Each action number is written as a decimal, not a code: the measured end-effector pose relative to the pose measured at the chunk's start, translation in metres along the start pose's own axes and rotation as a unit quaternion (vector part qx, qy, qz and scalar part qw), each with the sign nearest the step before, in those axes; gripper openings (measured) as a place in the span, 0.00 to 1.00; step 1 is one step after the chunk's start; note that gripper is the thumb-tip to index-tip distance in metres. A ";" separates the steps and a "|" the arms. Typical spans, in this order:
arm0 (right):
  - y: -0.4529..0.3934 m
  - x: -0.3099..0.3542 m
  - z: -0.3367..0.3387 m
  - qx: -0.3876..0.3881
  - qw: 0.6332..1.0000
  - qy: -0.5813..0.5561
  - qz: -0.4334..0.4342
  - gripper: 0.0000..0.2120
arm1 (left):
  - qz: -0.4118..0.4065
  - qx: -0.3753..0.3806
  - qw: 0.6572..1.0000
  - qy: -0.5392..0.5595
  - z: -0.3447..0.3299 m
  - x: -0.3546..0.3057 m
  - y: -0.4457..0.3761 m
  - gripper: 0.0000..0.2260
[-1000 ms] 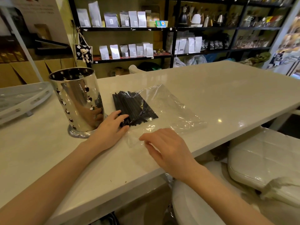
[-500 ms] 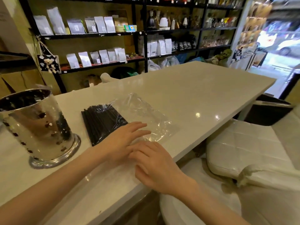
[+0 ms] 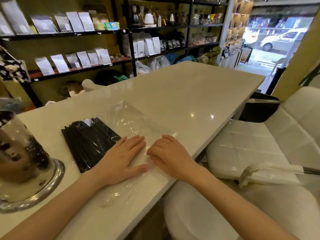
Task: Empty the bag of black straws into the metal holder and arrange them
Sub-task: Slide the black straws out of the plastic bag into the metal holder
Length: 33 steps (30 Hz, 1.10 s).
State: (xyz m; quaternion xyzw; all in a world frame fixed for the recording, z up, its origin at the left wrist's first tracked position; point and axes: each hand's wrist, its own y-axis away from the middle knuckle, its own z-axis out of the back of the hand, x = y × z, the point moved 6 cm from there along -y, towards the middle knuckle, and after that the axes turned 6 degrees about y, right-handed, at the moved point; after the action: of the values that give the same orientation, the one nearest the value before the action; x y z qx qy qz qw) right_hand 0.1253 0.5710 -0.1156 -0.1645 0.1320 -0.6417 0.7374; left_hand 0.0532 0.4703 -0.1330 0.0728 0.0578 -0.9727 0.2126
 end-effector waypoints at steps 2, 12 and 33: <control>0.003 -0.002 0.006 -0.041 0.999 0.008 0.009 0.12 | 0.001 -0.008 1.000 0.018 0.000 0.001 -0.001 0.40; 0.059 0.002 0.039 -0.178 0.973 0.123 0.080 0.06 | 0.008 -0.015 0.998 0.059 -0.005 0.007 -0.002 0.36; -0.045 -0.043 -0.005 0.087 0.979 -0.128 -0.132 0.16 | 0.292 -0.200 0.927 0.125 0.033 0.036 0.059 0.24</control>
State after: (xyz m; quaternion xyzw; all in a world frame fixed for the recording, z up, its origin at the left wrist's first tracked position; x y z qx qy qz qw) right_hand 0.0769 0.6073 -0.1020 -0.1959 -0.0427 -0.7161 0.6686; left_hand 0.0417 0.3976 -0.1111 0.1638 0.2534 -0.8185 0.4888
